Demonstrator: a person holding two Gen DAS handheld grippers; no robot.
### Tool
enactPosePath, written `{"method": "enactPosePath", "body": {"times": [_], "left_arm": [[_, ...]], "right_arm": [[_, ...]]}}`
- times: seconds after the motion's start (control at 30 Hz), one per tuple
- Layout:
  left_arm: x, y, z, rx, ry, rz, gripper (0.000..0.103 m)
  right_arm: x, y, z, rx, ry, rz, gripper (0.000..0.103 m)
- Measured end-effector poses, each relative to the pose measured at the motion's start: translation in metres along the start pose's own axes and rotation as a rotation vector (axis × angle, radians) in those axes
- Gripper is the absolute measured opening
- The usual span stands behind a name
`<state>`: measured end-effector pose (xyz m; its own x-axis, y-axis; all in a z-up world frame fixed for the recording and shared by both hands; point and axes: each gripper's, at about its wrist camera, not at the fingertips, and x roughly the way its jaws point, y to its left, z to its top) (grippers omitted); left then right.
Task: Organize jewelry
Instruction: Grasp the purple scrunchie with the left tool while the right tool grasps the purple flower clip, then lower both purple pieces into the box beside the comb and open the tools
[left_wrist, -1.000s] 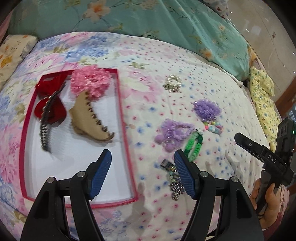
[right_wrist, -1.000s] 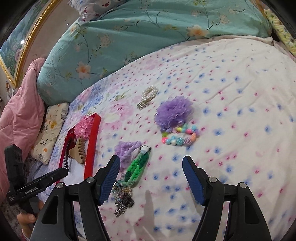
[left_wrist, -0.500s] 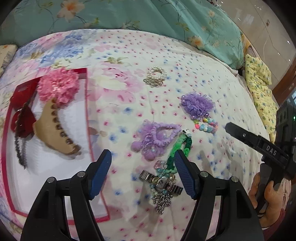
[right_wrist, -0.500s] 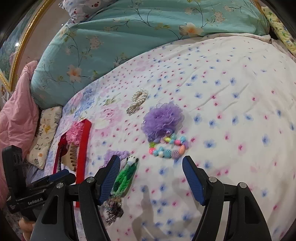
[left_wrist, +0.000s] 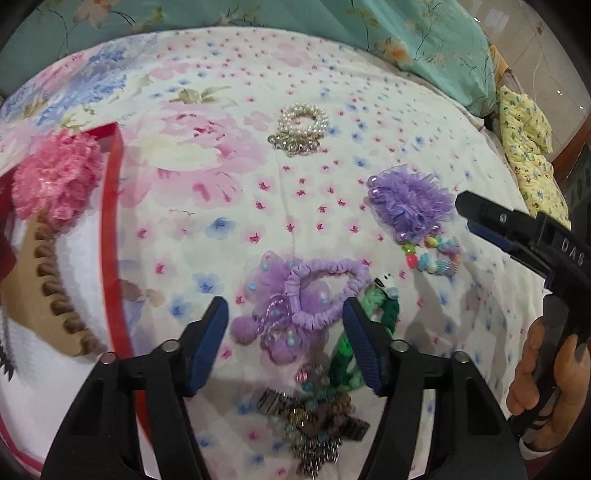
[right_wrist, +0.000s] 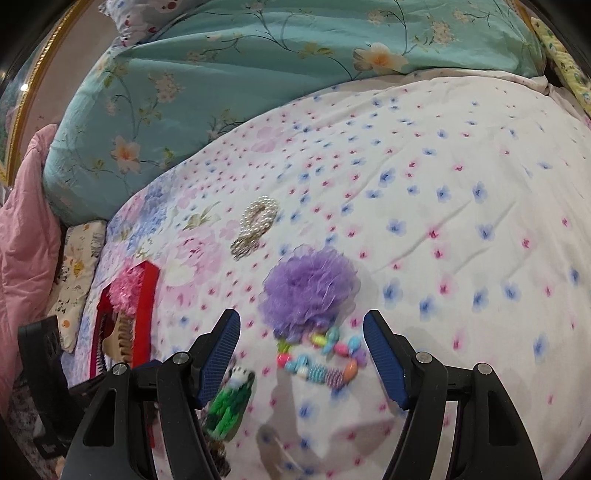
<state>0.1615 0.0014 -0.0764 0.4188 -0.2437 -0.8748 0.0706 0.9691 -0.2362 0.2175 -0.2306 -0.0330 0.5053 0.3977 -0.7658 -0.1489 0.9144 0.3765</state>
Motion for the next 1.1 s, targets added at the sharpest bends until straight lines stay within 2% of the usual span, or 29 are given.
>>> {"method": "enactPosePath", "body": {"times": [0.1,0.17,0.2,0.3,0.37,0.47,0.6,0.8,1.1], "left_arm": [[0.013,0.002,0.002,-0.016,0.032,-0.021,0.055],[0.019,0.001,0.002,-0.013,0.044,-0.029,0.040],[0.022,0.000,0.001,-0.009,0.049,-0.036,0.037],[0.021,-0.003,-0.001,0.010,0.041,-0.049,0.025],[0.020,-0.005,-0.002,0.020,0.036,-0.052,0.023],[0.016,-0.004,-0.002,0.025,0.029,-0.063,0.020],[0.001,-0.001,-0.005,0.014,0.002,-0.075,0.017],[-0.027,0.012,-0.011,-0.027,-0.045,-0.102,0.017],[-0.073,0.035,-0.032,-0.083,-0.120,-0.107,0.017]], "right_arm": [[0.011,-0.003,0.006,0.006,0.009,-0.020,0.070],[0.020,-0.005,0.010,0.008,0.022,-0.036,0.062],[0.026,-0.006,0.011,0.007,0.033,-0.045,0.060],[0.039,-0.008,0.012,0.002,0.059,-0.059,0.046],[0.043,-0.009,0.011,0.004,0.061,-0.053,0.025],[0.038,-0.008,0.010,0.001,0.035,-0.053,0.014],[0.024,-0.004,0.011,-0.001,-0.004,-0.033,0.011],[-0.011,0.010,0.004,-0.006,-0.059,0.049,0.011],[-0.034,0.047,-0.022,-0.033,-0.048,0.163,0.011]]}}
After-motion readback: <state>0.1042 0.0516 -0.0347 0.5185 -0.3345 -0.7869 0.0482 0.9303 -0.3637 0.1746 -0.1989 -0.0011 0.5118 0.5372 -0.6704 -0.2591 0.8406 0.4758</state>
